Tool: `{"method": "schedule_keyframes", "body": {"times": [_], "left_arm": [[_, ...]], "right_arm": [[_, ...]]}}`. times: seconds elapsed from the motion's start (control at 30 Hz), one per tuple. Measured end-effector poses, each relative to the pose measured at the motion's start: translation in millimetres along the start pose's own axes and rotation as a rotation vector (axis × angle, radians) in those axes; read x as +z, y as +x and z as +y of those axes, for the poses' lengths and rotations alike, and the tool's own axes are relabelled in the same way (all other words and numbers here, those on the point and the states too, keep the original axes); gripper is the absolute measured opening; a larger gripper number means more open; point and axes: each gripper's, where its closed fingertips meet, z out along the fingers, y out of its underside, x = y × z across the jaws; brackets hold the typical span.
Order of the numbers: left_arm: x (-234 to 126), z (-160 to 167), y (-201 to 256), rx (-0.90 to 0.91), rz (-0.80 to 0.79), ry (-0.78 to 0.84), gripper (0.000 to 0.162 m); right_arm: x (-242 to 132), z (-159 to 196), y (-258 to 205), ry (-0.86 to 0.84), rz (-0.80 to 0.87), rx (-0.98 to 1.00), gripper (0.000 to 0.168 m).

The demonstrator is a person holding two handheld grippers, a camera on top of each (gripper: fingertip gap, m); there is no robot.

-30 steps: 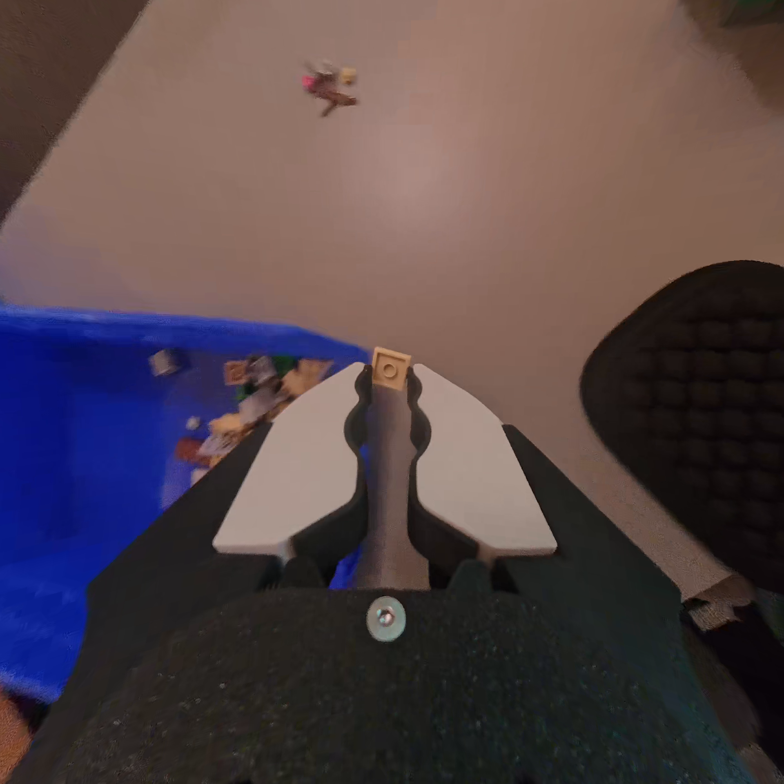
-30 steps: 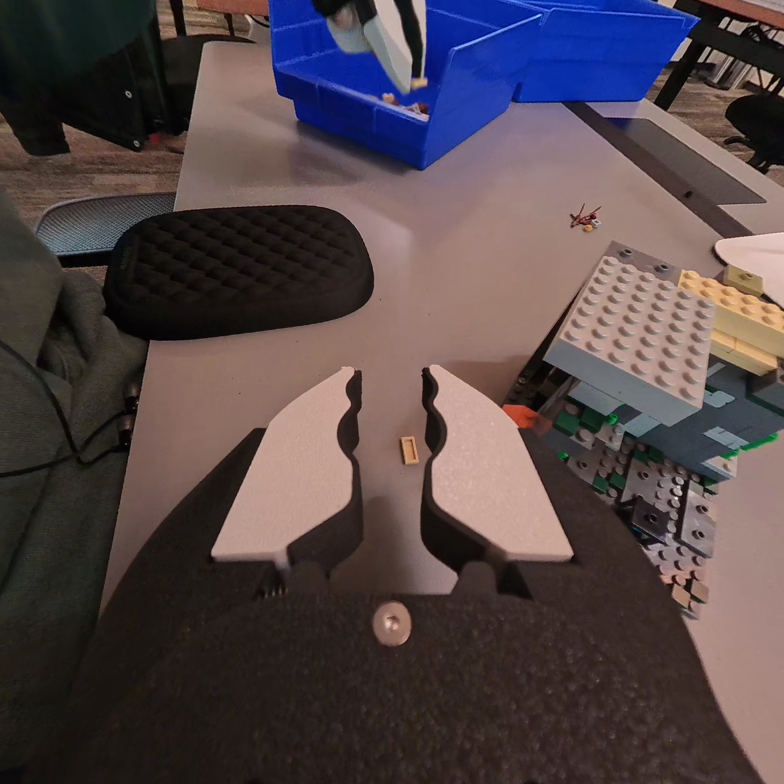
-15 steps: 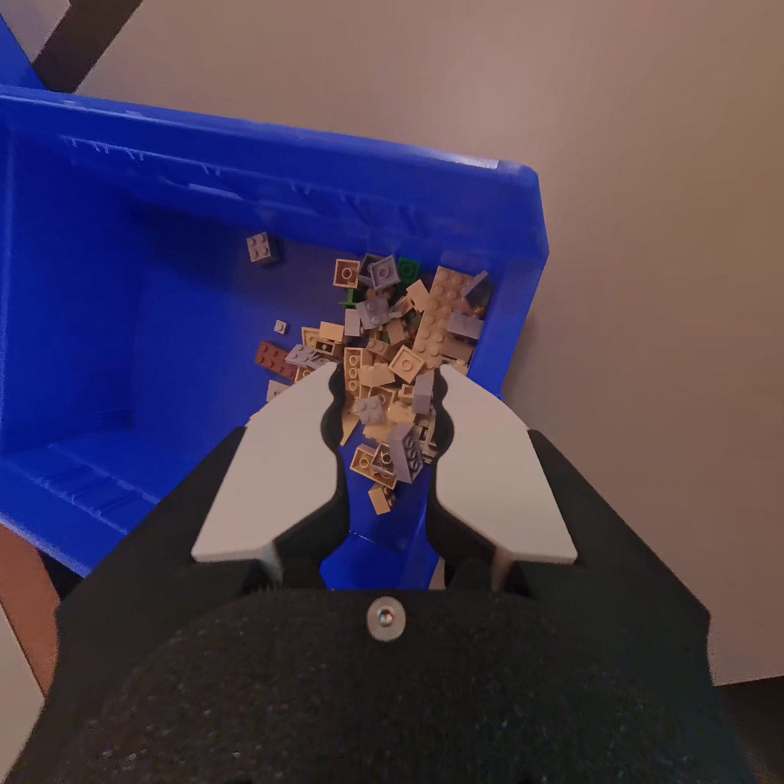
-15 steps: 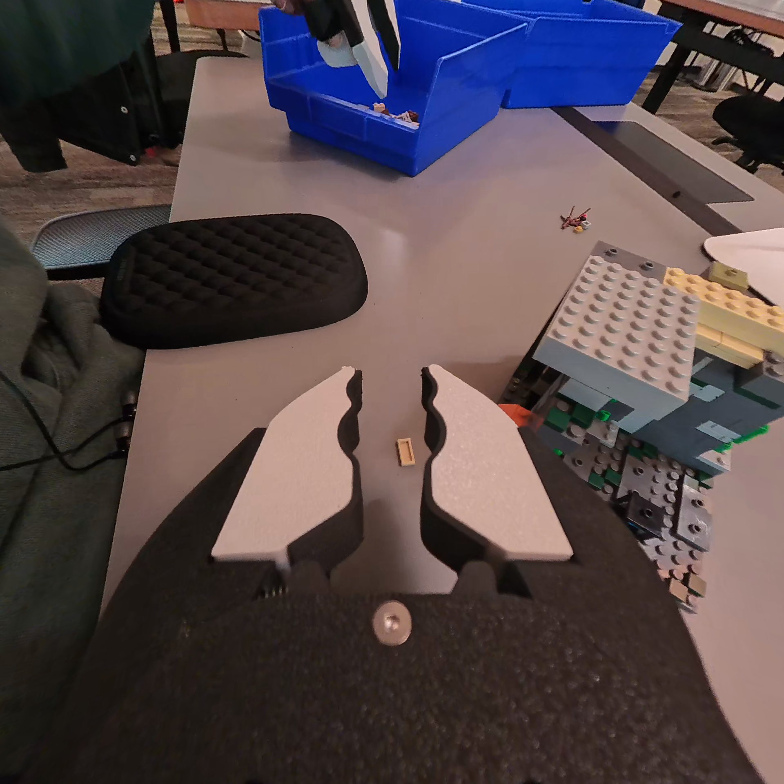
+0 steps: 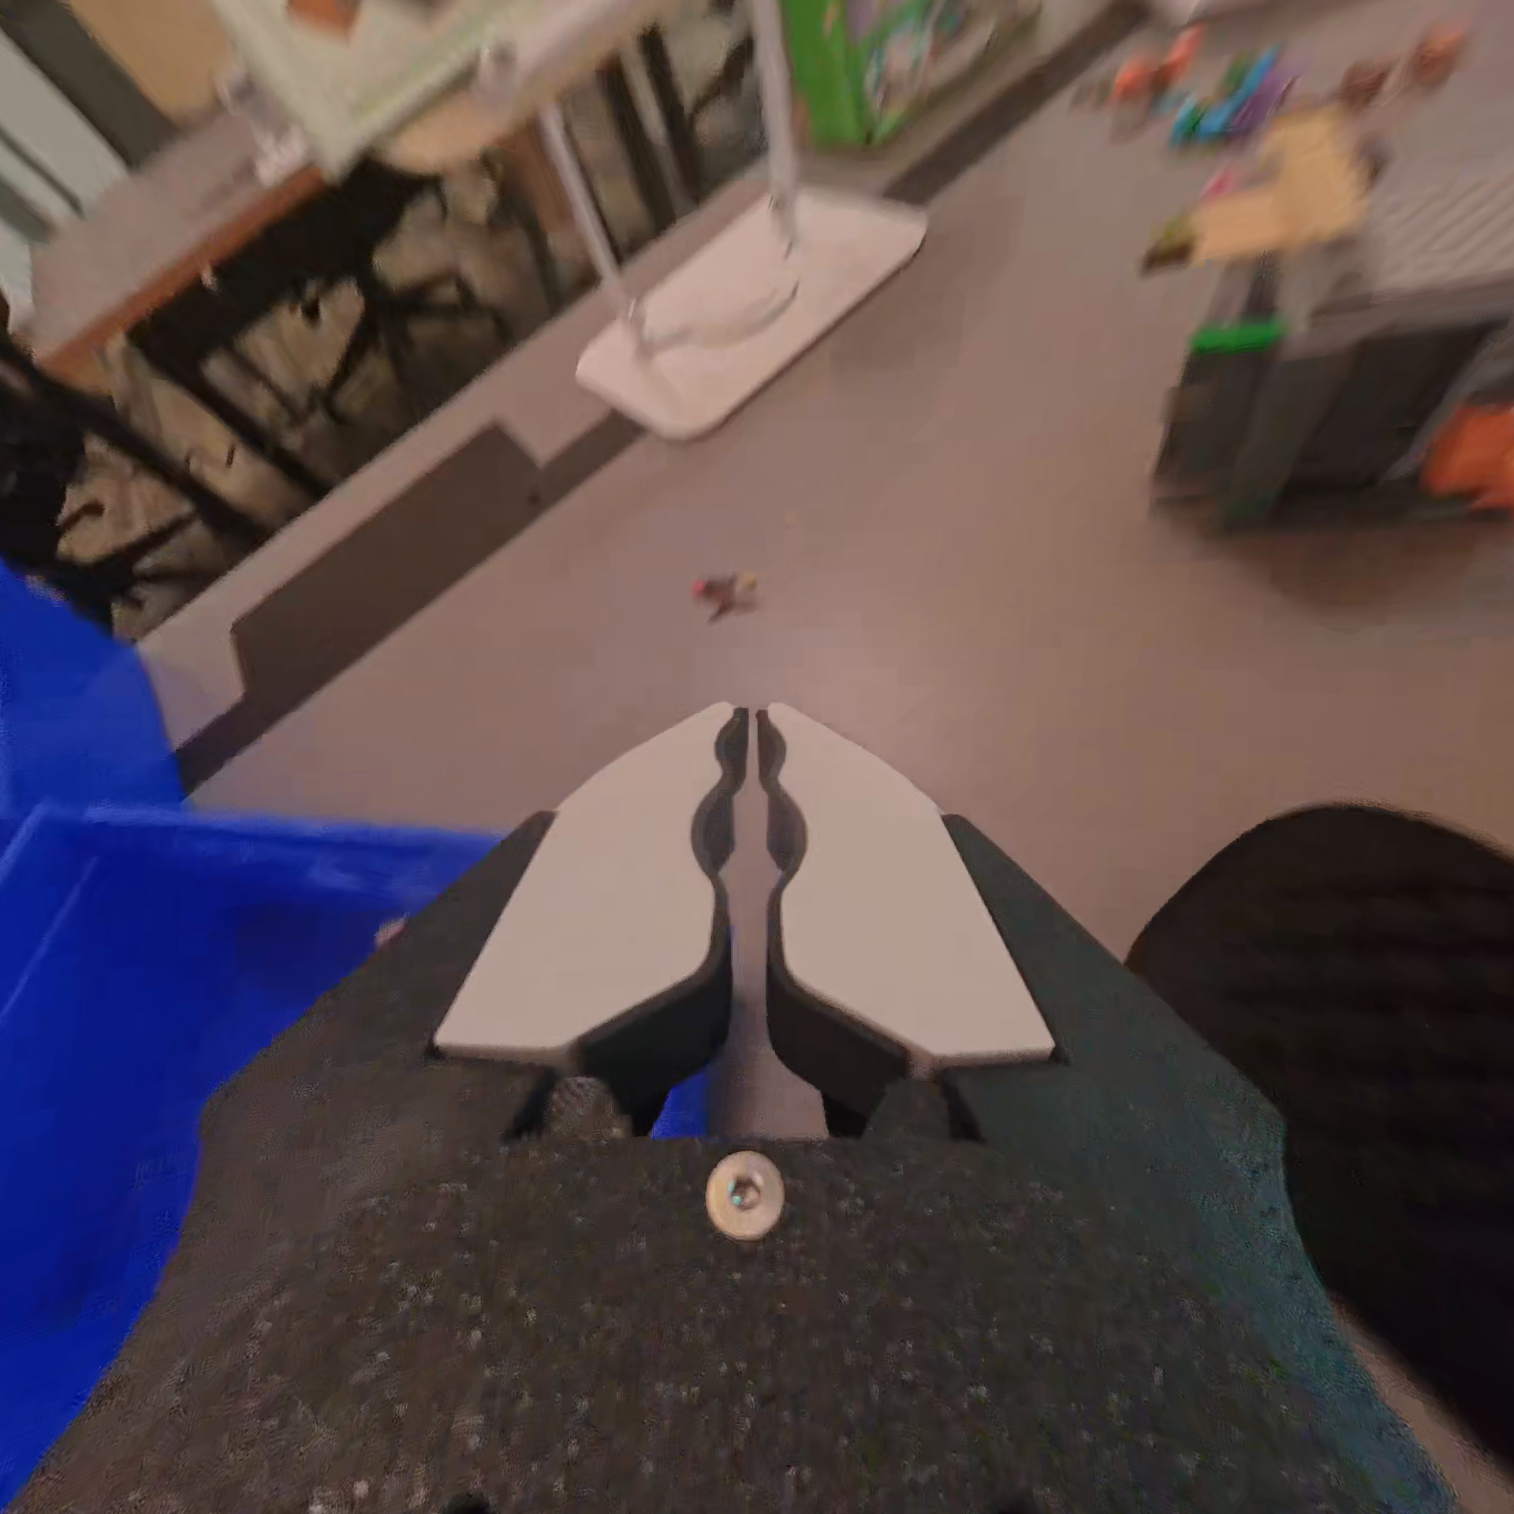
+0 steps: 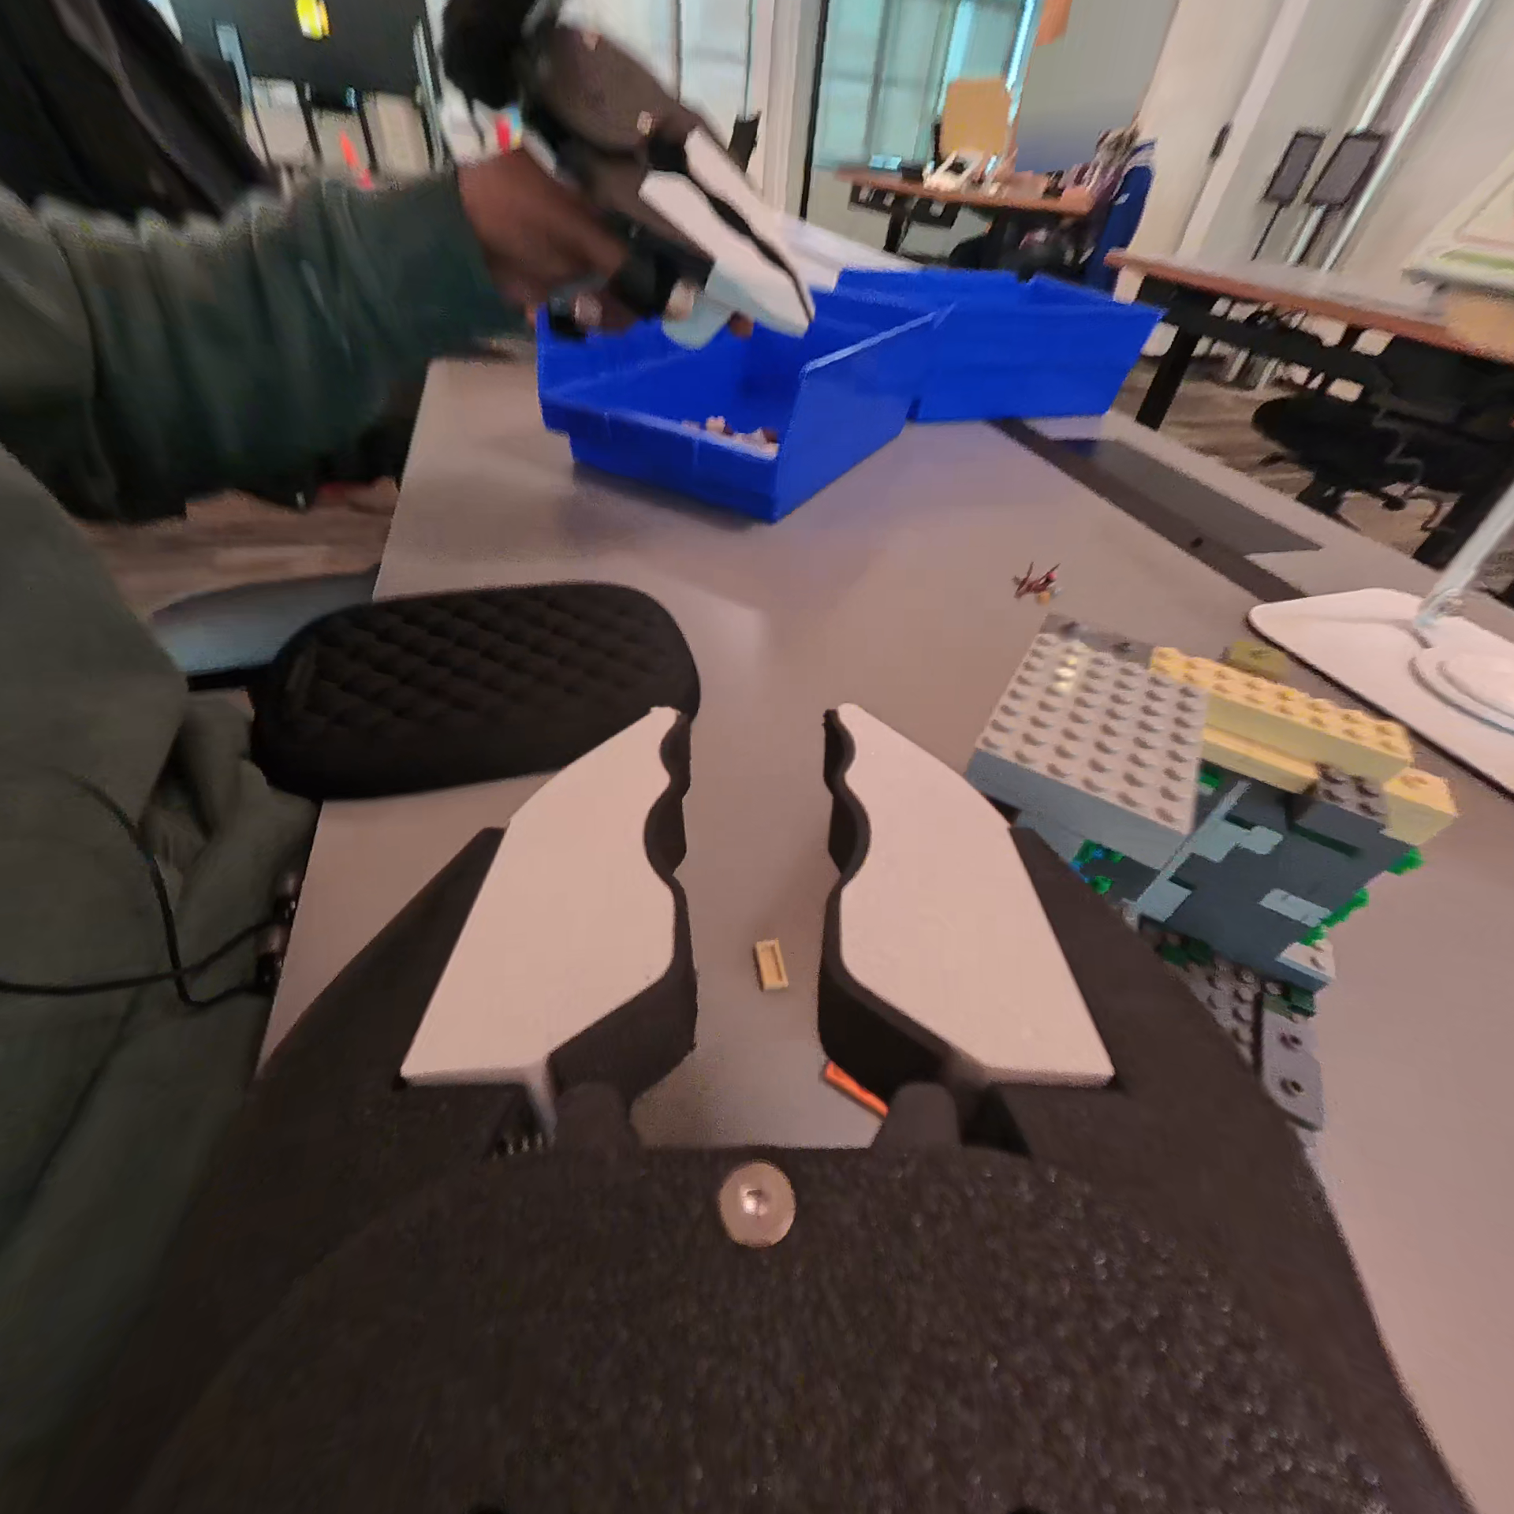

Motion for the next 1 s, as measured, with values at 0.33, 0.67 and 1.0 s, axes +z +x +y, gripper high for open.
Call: {"method": "schedule_keyframes", "body": {"times": [0.33, 0.67, 1.0], "left_arm": [[56.3, -90.9, 79.2, -0.042, 0.119, 0.467, 0.000], [104.0, -83.6, 90.6, -0.222, 0.214, 0.546, 0.000], [104.7, -73.4, 97.5, -0.181, 0.208, 0.543, 0.000]], "right_arm": [[-28.8, -19.7, 42.8, 0.138, 0.237, 0.014, 0.022], [-60.9, -26.0, 84.6, 0.233, 0.448, 0.066, 0.000], [-206.3, 12.5, 262.3, 0.072, 1.014, 0.196, 0.014]]}}
